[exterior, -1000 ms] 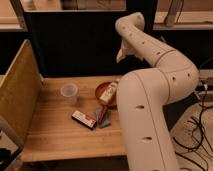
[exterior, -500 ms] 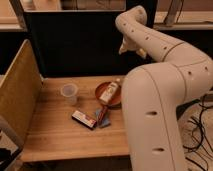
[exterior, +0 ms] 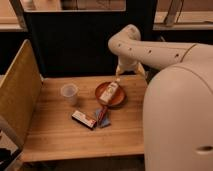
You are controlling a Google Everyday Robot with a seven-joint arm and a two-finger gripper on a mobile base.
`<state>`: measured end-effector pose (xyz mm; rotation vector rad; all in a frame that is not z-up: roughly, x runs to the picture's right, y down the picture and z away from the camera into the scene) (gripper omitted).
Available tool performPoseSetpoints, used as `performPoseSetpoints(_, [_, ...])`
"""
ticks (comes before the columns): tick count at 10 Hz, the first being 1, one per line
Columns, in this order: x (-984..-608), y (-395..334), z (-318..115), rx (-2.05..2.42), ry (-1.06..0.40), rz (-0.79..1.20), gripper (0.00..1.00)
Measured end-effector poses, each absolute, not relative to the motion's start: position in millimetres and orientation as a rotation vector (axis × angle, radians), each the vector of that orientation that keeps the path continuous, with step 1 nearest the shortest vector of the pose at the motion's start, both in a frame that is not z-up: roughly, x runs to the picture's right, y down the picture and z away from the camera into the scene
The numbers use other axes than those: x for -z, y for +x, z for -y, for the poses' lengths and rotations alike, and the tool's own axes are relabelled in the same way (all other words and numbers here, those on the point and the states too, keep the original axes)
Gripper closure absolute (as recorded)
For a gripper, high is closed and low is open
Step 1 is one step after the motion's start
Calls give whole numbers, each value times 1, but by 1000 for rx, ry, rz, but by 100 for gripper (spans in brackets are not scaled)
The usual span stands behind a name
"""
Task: Place the pepper in the ceramic cup
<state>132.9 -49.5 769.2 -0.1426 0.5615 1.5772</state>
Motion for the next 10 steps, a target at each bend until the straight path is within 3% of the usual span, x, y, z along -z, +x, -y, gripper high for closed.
performPoseSetpoints(2, [-764, 119, 16, -1505, -198, -585, 20])
performPoseSetpoints(10, [-765, 101, -1, -1496, -276, -591, 20])
